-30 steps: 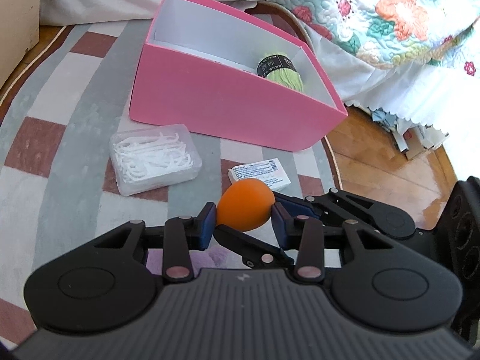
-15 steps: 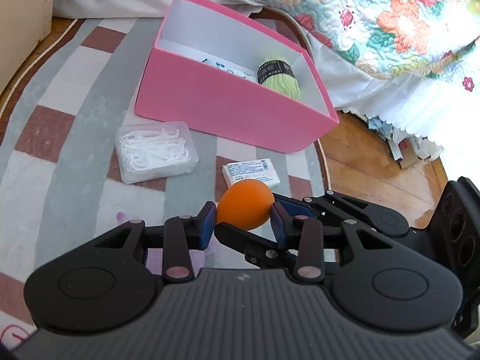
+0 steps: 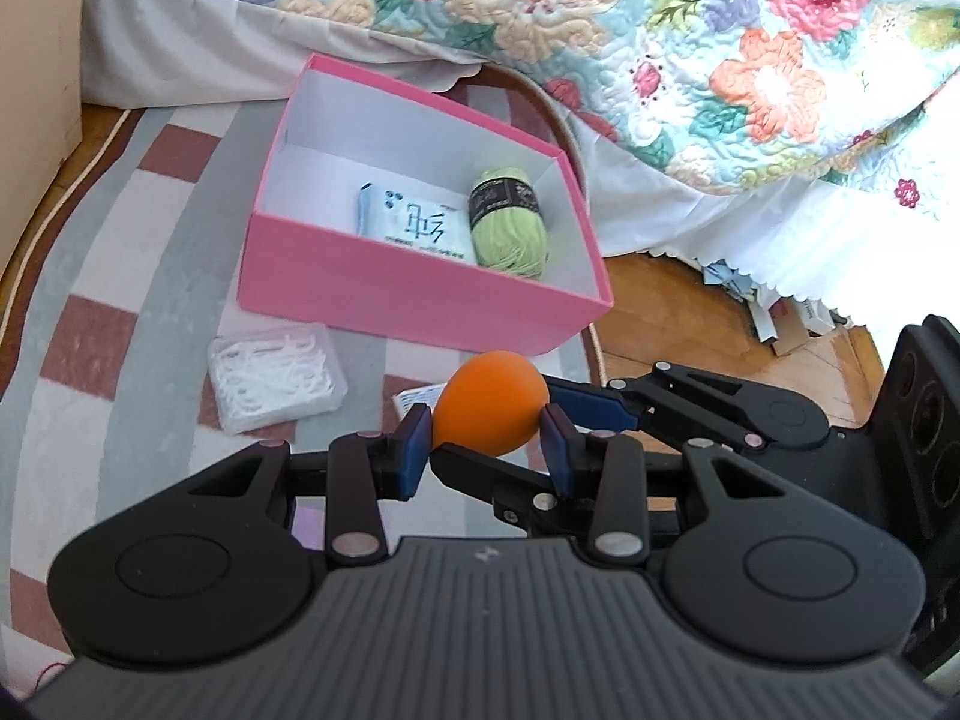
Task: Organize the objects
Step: 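Lift the sponge with the left gripper and carry it over the box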
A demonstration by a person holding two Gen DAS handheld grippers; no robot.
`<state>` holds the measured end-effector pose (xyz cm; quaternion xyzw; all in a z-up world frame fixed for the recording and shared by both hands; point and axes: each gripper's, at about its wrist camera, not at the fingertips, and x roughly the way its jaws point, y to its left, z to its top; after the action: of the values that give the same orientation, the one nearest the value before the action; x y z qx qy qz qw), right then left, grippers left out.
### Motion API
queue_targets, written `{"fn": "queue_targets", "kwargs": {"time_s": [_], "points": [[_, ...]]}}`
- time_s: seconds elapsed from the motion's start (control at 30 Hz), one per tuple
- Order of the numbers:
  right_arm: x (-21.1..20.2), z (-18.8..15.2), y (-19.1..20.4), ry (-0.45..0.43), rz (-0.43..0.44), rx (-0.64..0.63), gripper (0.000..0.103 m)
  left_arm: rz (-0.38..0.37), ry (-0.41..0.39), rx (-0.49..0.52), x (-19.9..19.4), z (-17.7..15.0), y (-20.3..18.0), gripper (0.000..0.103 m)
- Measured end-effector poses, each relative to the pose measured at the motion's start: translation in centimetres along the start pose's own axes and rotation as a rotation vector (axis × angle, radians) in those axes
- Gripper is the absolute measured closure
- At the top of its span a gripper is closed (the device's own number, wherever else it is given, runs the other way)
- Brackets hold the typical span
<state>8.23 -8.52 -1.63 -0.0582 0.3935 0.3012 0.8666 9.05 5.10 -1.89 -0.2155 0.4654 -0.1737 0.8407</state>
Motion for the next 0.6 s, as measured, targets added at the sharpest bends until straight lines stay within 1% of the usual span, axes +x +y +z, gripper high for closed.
{"fn": "queue_targets", "kwargs": {"time_s": [0.17,0.3,0.4,0.47,0.6], "points": [[-0.2,1.7,-1.0,0.039,0.012,0.070,0.050,-0.014,0.021,-0.014,-0.3,1.8,-0.2,0.066],[0.3,3.0,-1.3,0.101,0.000,0.105,0.050,-0.033,0.055,-0.034,0.0,3.2,-0.1,0.066],[0.4,4.1,-1.5,0.127,-0.011,0.084,0.050,-0.048,0.049,-0.038,0.0,4.0,-0.1,0.066],[0.6,4.8,-2.0,0.132,-0.008,0.078,0.050,-0.054,0.047,-0.038,0.2,4.8,0.1,0.066],[1.3,5.6,-3.2,0.102,-0.005,0.088,0.050,-0.049,0.035,-0.025,1.1,6.7,0.2,0.066]]}}
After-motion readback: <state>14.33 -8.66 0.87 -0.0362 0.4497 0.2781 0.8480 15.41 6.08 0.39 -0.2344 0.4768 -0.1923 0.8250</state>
